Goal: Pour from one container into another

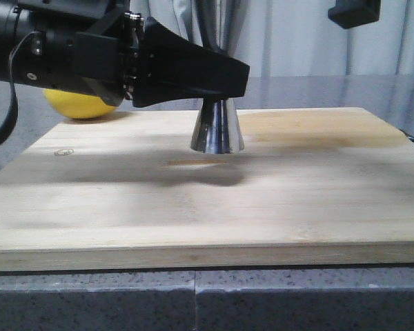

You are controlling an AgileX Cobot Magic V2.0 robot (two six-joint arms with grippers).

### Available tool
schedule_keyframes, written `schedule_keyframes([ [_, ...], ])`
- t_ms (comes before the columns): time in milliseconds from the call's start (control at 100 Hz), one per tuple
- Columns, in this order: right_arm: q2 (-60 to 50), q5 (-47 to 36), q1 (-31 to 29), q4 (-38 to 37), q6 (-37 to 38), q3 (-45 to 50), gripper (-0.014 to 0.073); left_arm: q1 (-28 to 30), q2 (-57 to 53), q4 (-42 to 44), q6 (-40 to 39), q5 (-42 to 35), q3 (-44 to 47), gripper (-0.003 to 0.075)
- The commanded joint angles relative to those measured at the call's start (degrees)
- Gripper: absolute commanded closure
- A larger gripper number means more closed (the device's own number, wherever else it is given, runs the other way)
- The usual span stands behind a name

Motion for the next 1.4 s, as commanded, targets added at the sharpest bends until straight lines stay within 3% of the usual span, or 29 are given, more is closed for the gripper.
schedule_keyframes([
  [0, -0.9, -1.29, 0.26, -0.28, -0.25, -2.24, 0.0399, 0.06, -2.73, -1.41, -0.54, -6.21, -1.67, 0.0739],
  [1390, -0.9, 0.43, 0.26, -7.76, -0.25, -2.24, 0.0399, 0.06, -2.73, -0.78, -0.54, -7.36, -1.67, 0.0739],
])
